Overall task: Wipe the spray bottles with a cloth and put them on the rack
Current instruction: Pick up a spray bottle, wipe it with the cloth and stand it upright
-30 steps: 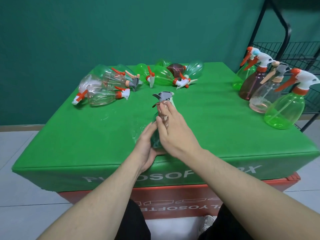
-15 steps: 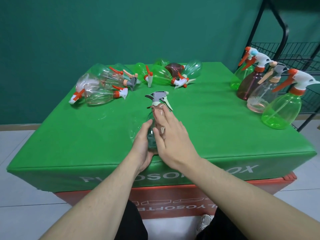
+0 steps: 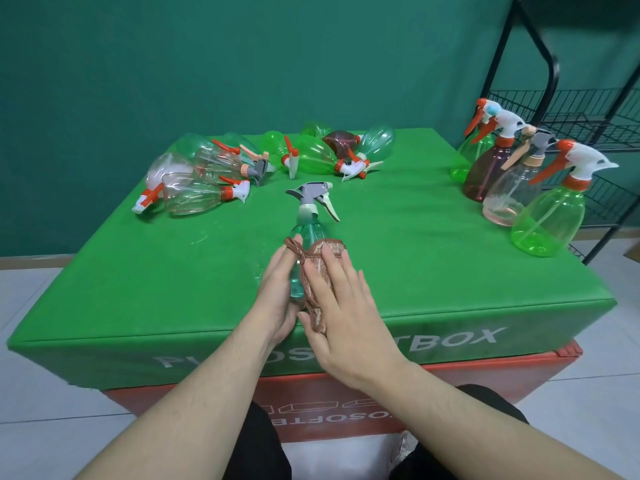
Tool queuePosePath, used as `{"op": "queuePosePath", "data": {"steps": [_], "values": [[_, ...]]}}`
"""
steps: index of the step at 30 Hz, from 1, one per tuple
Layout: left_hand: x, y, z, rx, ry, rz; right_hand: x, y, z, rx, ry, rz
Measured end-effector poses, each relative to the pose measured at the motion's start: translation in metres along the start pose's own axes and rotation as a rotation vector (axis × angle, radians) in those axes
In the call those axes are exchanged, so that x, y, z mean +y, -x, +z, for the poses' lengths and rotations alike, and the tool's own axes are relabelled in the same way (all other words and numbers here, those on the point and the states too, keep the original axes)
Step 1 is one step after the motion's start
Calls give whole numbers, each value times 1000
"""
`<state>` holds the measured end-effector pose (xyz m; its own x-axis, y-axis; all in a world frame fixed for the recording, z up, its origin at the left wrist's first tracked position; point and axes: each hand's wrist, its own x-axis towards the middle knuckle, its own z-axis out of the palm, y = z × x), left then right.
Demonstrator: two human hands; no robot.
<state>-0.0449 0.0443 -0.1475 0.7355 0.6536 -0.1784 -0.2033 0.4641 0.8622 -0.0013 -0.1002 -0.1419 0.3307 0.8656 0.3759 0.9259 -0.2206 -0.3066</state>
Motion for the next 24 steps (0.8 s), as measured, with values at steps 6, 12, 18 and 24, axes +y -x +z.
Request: {"op": "queuePosePath", "data": {"steps": [6, 12, 18, 24], "values": [[-1, 2, 1, -49, -19, -17, -8, -17, -5, 12, 23, 40], [6, 13, 10, -121, 30, 2, -14, -48, -13, 44, -10, 106], [9, 13, 6, -72, 24, -6, -8, -77, -20, 63, -308, 238], [6, 9, 6, -41, 21, 39, -2, -64, -14, 82, -297, 187]]}}
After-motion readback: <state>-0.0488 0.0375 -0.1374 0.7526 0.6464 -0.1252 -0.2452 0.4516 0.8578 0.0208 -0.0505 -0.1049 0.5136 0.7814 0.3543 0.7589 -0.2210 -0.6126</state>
